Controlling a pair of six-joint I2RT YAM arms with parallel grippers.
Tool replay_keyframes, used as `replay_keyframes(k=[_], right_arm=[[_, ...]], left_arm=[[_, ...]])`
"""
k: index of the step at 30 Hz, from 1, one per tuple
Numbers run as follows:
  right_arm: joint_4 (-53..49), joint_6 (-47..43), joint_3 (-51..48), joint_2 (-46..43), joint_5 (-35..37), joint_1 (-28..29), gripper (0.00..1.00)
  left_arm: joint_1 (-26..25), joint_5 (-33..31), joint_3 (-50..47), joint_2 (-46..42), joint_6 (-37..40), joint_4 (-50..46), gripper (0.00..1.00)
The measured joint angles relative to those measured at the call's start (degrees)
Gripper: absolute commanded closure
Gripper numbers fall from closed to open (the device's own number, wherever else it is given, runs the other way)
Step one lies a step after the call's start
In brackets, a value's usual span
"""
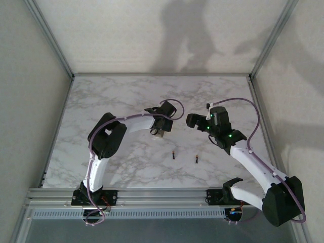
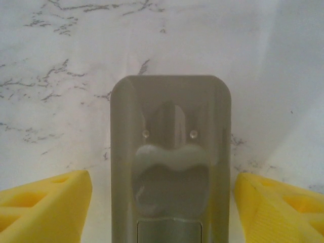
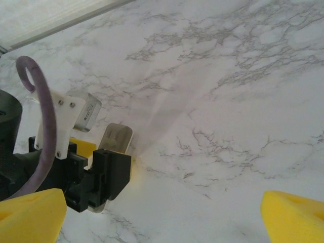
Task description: Load the batteries into the remote control
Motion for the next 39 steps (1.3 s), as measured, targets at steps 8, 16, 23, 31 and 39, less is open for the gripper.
replay_keyframes(k=[8,16,23,31,39], right_arm=[[0.0,-0.5,0.2,3.4,-3.3,0.0,0.01],[0.1,-1.6,3.0,8.4,-4.7,2.4,0.01],[-0.3,-3.0,8.6,15.6,-4.4,5.8,0.11],[-0.5,-4.1,15.6,27.5,-4.4,6.1,0.41],[-0.5,-4.4,25.6,43.0,-5.0,6.1,0.39]], left_arm=[[-2.2,-0.7,-10.7,-7.6,-1.0,1.2,0.25],[-0.4,-6.1,-20.0,-16.0,-3.5,2.9,0.27],[5.8,-5.7,-25.1,-21.7,-5.0,8.2,0.23],[6.0,-3.8,-30.6,-30.8,-9.7,13.3,0.15],[6.9,-0.5,-36.0,-38.6,-17.2,17.5,0.00]])
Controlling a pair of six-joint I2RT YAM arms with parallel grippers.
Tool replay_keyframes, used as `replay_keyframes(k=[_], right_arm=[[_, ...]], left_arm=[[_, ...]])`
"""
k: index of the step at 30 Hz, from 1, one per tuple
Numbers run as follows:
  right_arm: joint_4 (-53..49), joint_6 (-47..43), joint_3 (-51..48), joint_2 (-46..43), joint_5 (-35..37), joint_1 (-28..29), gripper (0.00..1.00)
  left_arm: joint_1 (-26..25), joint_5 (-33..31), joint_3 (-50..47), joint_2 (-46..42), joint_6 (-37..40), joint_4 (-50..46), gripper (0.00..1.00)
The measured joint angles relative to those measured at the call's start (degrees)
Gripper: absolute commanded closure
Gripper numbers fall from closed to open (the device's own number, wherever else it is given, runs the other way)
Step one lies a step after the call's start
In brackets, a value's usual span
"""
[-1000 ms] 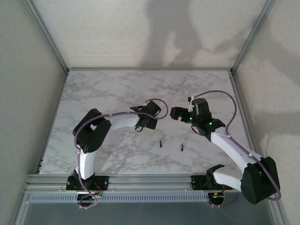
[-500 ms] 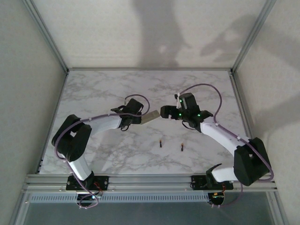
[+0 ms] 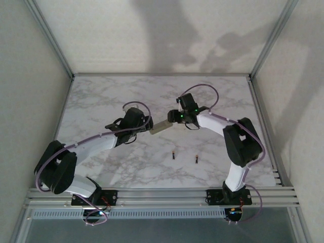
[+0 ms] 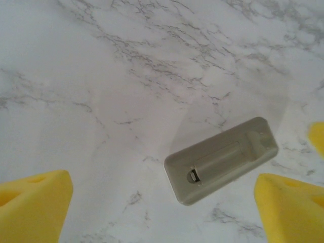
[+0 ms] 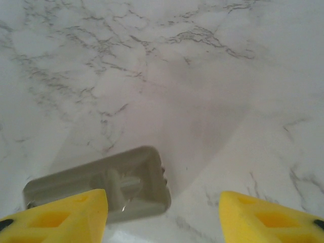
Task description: Load the batteries into the remote control
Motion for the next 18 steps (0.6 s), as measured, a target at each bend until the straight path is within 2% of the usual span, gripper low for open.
replay_keyframes(k=[5,9,18], right_arm=[[-0.4,-0.2,5.8,7.8,-1.6,0.0,0.40],[-0.3,-0.2,7.3,10.7,-3.8,0.0,0.54],[2.5,0.6,3.0,8.6,-6.1,0.2,0.57]], left_arm=[[0.2,1.4,-5.7,-6.3,-2.7,2.7,0.02],[0.5,2.2,-6.6,-8.0,-3.9,4.0,0.03],[0.7,3.8,-7.6,-8.4,-5.2,6.1,0.06]])
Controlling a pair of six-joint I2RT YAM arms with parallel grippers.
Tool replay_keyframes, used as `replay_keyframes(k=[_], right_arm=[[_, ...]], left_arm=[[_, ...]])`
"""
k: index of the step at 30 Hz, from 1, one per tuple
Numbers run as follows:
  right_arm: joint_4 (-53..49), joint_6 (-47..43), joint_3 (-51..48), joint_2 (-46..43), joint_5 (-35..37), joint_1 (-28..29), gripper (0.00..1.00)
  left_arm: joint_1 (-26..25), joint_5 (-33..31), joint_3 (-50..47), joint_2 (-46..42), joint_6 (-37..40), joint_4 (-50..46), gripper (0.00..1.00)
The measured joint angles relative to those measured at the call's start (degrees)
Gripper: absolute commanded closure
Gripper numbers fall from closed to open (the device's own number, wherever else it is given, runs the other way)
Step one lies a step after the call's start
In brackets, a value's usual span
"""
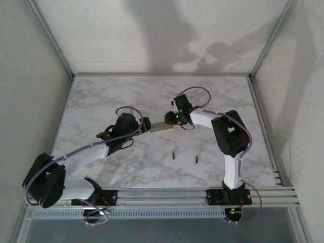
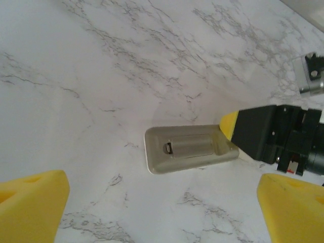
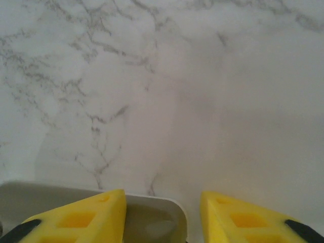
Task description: Load the batteries into the remote control
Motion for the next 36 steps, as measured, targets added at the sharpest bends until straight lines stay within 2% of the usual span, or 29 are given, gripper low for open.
replay_keyframes(k=[6,15,19,30,36], right_arm=[[1.3,1.7,-5.7,-4.2,-0.9,1.2,0.57],[2.6,3.0,-9.2,-8.5,-0.6,1.7,0.48],[3.9,4.5,-12.1,-11.8,-1.0,1.7,0.47],[4.9,5.0,-14.7,-12.5,0.2,4.9,0.32],[2.6,2.2,-14.7,-12.5,4.7,7.0,0.33]], left_arm=[[0.1,2.5,0.0,1.6,-0.4,2.7,0.13],[1.6,6.7,2.4,8.5,0.2,4.3,0.20],[3.7,8.7,5.8,11.7,1.6,4.8,0.20],[5.7,10.5,8.8,13.6,3.7,4.9,0.17],[6.3,10.6,8.7,13.2,4.1,4.9,0.16]])
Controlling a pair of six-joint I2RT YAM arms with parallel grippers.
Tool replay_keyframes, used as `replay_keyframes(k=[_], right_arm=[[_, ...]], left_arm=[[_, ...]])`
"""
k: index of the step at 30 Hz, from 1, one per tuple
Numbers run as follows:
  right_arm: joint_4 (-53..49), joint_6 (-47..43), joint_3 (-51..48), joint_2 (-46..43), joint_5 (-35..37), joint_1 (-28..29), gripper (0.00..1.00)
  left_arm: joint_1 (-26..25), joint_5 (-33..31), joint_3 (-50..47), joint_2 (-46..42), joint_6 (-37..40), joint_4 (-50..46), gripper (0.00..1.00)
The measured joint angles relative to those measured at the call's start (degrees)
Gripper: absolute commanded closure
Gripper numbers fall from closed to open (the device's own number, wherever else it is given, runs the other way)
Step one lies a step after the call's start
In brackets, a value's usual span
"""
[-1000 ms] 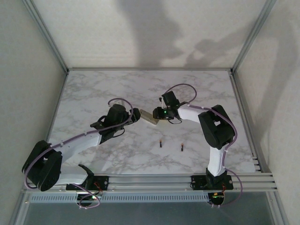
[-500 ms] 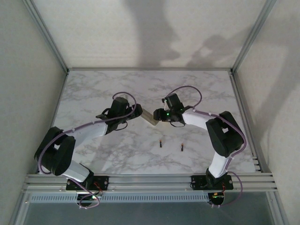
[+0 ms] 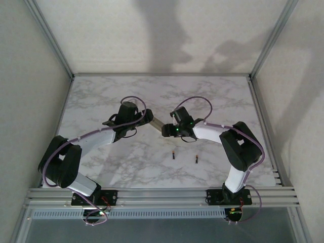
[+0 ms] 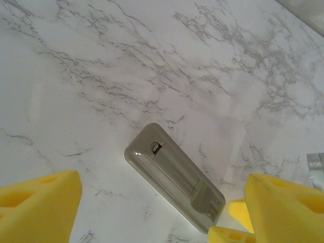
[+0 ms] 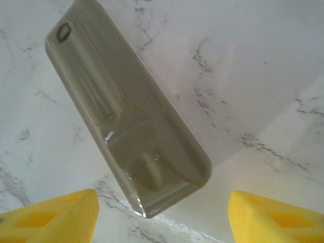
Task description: Load the batteries into the remote control
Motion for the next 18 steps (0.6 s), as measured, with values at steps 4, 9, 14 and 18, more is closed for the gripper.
replay_keyframes(k=[4,9,14,18], right_arm=[[-2.1,-2.0,0.1,0.6,3.4,0.9,0.39],[-2.8,-3.7,0.7,0.9,6.5,1.2,0.48],[-3.1,-4.5,1.1,0.9,8.5,1.2,0.52],[-3.2,-5.2,1.7,1.4,8.4,1.2,0.55]], left_arm=[[0.2,0.0,0.0,-0.4,0.0,0.0,0.16],[0.2,0.7,0.0,-0.4,0.0,0.0,0.20],[0.2,1.6,0.0,-0.4,0.0,0.0,0.27],[0.2,2.7,0.0,-0.2,-0.1,0.2,0.33]])
